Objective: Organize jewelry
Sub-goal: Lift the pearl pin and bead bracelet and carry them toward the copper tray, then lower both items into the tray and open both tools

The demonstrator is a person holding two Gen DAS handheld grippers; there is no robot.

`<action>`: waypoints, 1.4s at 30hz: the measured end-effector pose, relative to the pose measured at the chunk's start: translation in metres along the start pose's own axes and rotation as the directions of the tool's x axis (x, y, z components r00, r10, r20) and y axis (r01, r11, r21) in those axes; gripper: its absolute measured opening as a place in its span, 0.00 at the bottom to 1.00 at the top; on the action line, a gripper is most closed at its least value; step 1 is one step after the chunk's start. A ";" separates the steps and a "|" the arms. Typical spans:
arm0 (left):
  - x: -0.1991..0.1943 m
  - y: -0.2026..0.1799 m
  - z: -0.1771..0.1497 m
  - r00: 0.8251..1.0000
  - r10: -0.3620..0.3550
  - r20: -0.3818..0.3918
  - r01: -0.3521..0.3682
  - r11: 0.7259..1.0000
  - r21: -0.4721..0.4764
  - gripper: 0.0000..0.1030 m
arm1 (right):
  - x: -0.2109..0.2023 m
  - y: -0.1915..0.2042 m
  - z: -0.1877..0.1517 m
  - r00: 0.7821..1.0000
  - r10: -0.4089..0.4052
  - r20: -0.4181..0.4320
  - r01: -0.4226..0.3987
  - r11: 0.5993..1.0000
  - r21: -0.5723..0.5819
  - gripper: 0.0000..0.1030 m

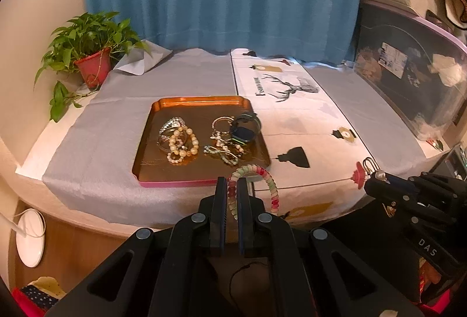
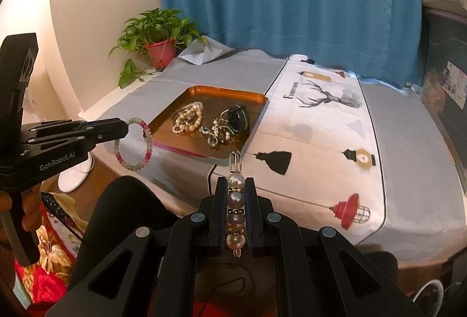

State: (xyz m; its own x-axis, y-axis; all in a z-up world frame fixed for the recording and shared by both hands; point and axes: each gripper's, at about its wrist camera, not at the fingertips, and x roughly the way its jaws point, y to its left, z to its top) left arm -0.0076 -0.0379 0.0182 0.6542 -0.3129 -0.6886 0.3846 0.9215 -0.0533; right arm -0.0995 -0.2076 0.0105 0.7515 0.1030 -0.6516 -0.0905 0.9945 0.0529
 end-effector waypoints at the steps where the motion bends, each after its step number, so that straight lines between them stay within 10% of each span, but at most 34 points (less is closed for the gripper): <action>1: 0.003 0.004 0.002 1.000 0.002 -0.003 -0.002 1.000 -0.006 0.04 | 0.004 0.001 0.002 1.000 0.001 -0.001 -0.001 1.000 -0.004 0.11; 35: 0.171 0.099 0.095 0.995 0.091 -0.039 -0.092 0.996 -0.021 0.06 | 0.231 0.033 0.113 0.990 0.126 -0.055 -0.128 0.992 -0.020 0.11; 36: 0.176 0.100 0.095 0.995 0.086 -0.049 -0.086 0.996 -0.016 0.09 | 0.237 0.033 0.113 0.990 0.124 -0.062 -0.126 0.992 -0.021 0.12; 37: 0.180 0.100 0.094 0.995 0.077 -0.060 -0.078 0.997 -0.006 0.33 | 0.242 0.033 0.112 0.991 0.115 -0.070 -0.117 0.993 -0.022 0.12; 38: 0.183 0.099 0.093 0.994 0.084 -0.073 -0.084 0.996 0.008 0.82 | 0.247 0.034 0.111 0.992 0.103 -0.078 -0.105 0.994 -0.026 0.15; 39: 0.185 0.098 0.091 0.988 0.133 -0.078 -0.132 0.991 0.022 1.00 | 0.251 0.035 0.111 0.992 0.085 -0.097 -0.089 0.995 -0.037 0.30; 42: 0.174 0.092 0.081 0.969 0.248 -0.009 -0.247 0.967 0.056 1.00 | 0.251 0.036 0.104 0.992 0.057 -0.115 -0.063 0.997 -0.048 0.77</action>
State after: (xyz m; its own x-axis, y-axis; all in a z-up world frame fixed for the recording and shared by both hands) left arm 0.1950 -0.0265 -0.0480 0.7233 -0.0726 -0.6867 0.2468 0.9560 0.1588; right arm 0.1540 -0.1444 -0.0722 0.6647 0.1568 -0.7305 -0.1692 0.9839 0.0573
